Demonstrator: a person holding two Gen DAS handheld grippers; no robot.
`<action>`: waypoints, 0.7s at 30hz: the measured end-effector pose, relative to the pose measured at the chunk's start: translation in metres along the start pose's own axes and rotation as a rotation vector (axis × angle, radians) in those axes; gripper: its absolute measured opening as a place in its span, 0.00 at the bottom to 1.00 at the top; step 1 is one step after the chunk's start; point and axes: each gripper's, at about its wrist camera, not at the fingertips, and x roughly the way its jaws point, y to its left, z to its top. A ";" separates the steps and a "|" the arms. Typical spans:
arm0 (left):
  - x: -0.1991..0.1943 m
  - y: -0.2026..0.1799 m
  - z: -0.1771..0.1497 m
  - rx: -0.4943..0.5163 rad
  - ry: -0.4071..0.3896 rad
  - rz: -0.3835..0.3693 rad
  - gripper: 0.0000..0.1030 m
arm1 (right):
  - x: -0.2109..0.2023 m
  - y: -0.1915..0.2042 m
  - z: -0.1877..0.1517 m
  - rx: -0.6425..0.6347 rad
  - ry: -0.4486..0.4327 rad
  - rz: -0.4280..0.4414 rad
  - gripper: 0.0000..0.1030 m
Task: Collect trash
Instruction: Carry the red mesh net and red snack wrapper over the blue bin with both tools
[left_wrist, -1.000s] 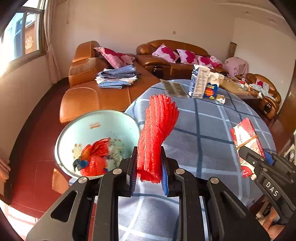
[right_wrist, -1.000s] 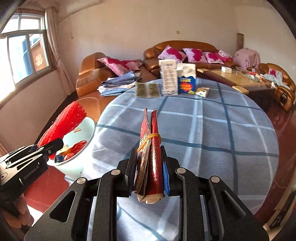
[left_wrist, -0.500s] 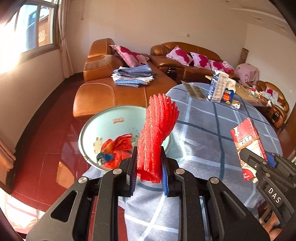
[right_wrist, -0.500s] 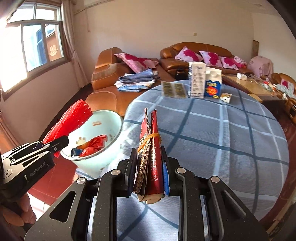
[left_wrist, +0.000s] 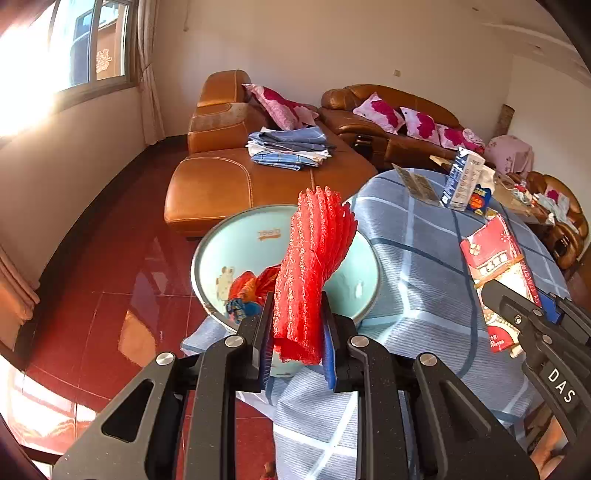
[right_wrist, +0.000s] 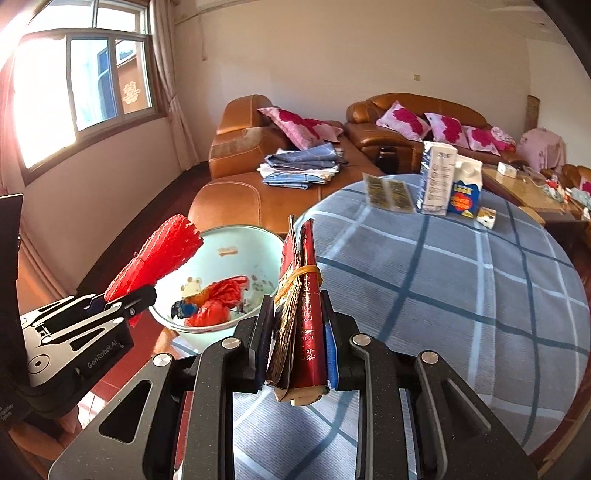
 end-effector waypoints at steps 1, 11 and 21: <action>0.001 0.003 0.001 -0.004 0.001 0.004 0.20 | 0.002 0.003 0.001 -0.006 0.001 0.001 0.24; 0.013 0.024 0.008 -0.033 0.006 0.050 0.20 | 0.027 0.025 0.012 -0.063 0.006 0.015 0.24; 0.039 0.034 0.019 -0.041 0.033 0.084 0.20 | 0.057 0.034 0.024 -0.083 0.030 0.043 0.24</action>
